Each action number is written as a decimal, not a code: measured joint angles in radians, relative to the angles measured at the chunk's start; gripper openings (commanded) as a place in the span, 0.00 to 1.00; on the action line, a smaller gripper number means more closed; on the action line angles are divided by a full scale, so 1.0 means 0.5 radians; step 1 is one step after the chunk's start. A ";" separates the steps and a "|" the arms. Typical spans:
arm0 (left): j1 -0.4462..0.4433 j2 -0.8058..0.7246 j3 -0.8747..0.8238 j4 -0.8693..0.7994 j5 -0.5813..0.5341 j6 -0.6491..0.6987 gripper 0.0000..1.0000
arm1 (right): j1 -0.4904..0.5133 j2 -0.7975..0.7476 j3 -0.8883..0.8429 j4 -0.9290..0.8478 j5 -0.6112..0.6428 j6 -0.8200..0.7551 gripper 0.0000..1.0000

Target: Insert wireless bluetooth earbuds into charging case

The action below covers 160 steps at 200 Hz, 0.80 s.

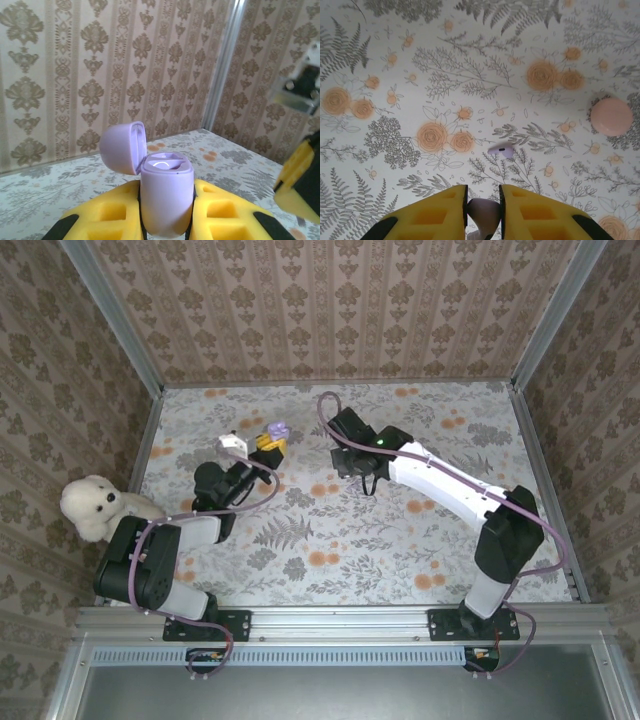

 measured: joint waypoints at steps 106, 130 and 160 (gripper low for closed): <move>-0.247 0.325 0.254 -0.001 0.317 0.053 0.00 | -0.021 -0.175 0.307 0.111 -0.105 -0.180 0.26; -0.315 0.374 0.318 -0.002 0.330 0.078 0.00 | -0.021 -0.213 0.307 0.158 -0.137 -0.209 0.26; -0.383 0.396 0.397 -0.002 0.338 0.111 0.00 | -0.021 -0.259 0.277 0.270 -0.192 -0.248 0.26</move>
